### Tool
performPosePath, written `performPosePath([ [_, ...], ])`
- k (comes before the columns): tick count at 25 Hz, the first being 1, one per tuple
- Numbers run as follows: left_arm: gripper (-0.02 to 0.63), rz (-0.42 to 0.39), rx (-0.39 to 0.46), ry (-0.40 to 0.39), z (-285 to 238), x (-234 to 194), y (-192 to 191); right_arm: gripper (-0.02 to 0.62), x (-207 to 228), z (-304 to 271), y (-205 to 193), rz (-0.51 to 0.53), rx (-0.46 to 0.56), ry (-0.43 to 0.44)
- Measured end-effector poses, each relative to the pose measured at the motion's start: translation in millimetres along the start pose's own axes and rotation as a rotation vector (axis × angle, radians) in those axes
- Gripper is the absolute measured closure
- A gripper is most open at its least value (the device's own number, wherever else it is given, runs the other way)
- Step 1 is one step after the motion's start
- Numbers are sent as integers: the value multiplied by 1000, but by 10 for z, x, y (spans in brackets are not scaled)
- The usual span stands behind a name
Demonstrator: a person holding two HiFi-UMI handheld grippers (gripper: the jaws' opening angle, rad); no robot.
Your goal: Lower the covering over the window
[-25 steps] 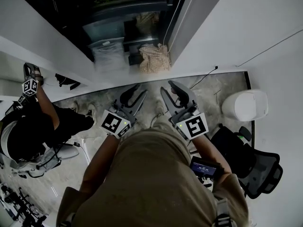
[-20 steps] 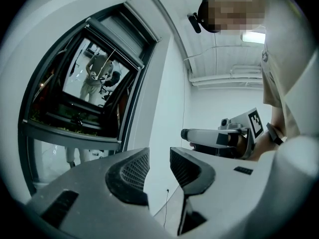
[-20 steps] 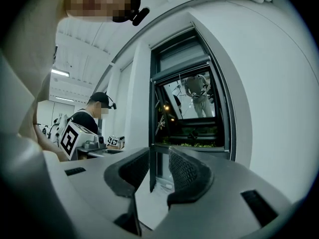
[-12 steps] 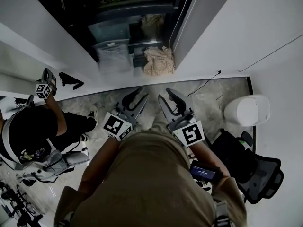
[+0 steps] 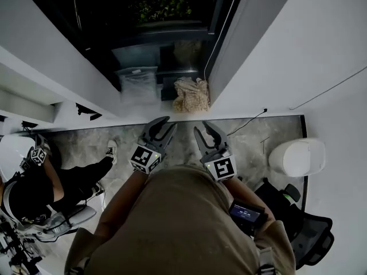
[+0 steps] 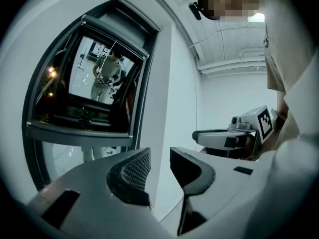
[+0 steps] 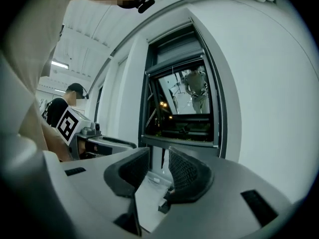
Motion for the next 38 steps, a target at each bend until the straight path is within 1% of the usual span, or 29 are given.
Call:
performPosePath([
  [3,474,42,-18,48,-147,-25,-195,489,187,54,-294,-37,-42,-2],
  [6,474,69,-26,69,-271,7,-316,489,372,98,-494,-52,-66,-9],
  [11,474,88,-80,60,-452,220,-641,489,514,174,-704,-101,-106,3],
  [14,474,95,-105,44,-579,345,-753,489,605,197,-802,-131,-128,15],
  [18,474,110,-109,39,-702,386,-772,489,720,225,-884,-123,-136,28],
  [22,474,123,-122,33,-766,328,-757,489,723,170,-907,-161,-156,33],
  [26,474,112,-137,-2,-790,327,-721,489,700,112,-879,-172,-153,26],
  [28,474,109,-140,-8,-797,268,-699,489,703,76,-910,-191,-160,13],
  [38,474,118,-163,-23,-599,-54,-671,489,437,-189,-839,-203,-165,9],
])
Point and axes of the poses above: the fingertips, and each gripper's own axes: z backward along the fingers, x to its right, y out of its top, the point moved 3 cm from there along z, backward along the fingers, and after that the axes turned 3 degrees about -x, right-handed, at the moved point
